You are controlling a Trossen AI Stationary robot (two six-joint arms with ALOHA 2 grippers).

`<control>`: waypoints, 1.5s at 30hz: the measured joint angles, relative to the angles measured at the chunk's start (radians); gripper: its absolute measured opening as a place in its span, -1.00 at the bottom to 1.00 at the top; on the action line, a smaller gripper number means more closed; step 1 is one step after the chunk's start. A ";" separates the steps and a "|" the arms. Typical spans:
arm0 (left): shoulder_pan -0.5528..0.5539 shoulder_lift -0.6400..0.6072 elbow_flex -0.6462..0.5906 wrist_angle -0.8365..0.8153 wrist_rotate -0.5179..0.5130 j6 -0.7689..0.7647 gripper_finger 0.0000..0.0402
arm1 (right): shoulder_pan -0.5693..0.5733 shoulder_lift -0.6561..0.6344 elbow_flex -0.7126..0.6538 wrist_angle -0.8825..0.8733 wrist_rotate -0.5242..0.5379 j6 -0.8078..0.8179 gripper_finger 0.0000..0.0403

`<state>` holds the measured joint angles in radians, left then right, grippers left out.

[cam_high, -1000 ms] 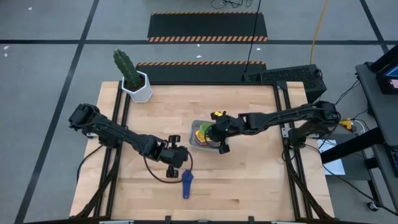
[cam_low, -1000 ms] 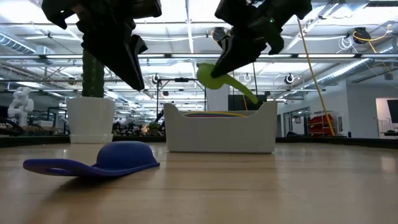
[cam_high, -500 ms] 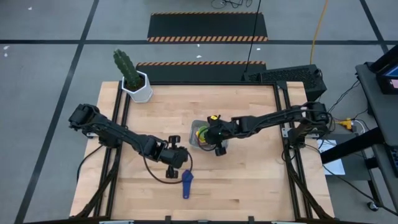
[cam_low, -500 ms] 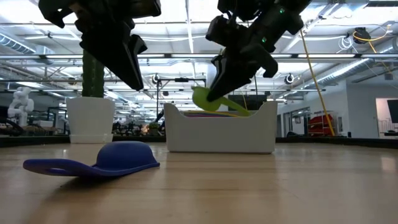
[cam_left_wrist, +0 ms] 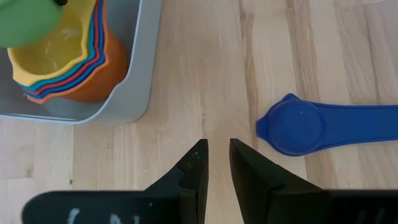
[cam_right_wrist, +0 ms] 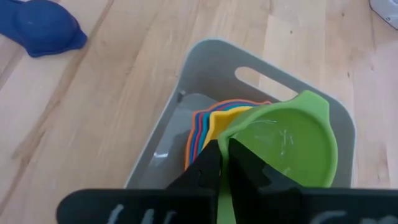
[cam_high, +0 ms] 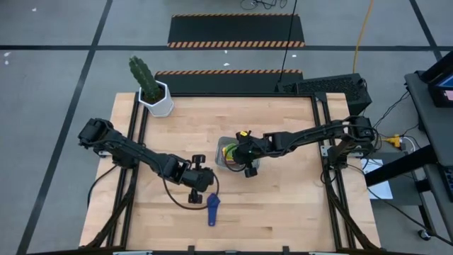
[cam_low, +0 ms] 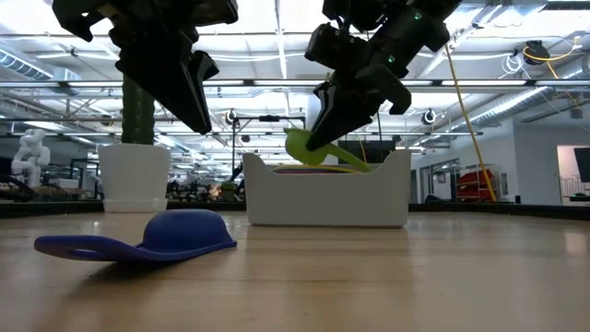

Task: Nest measuring cups in basket
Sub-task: Stack the green measuring cup into the yellow measuring cup

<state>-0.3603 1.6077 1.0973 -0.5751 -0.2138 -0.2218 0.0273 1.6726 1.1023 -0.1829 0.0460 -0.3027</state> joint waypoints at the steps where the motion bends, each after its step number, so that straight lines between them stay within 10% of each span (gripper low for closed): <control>1: 0.000 0.000 0.000 0.000 0.000 0.000 -0.65 | 0.000 0.000 0.000 0.000 0.000 0.000 -0.98; 45: 0.033 0.000 0.000 0.071 -0.001 0.066 -0.65 | 0.014 0.094 0.122 -0.076 0.083 0.344 -0.98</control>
<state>-0.3275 1.6077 1.0973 -0.5037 -0.2150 -0.1555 0.0408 1.7662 1.2240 -0.2594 0.1292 0.0418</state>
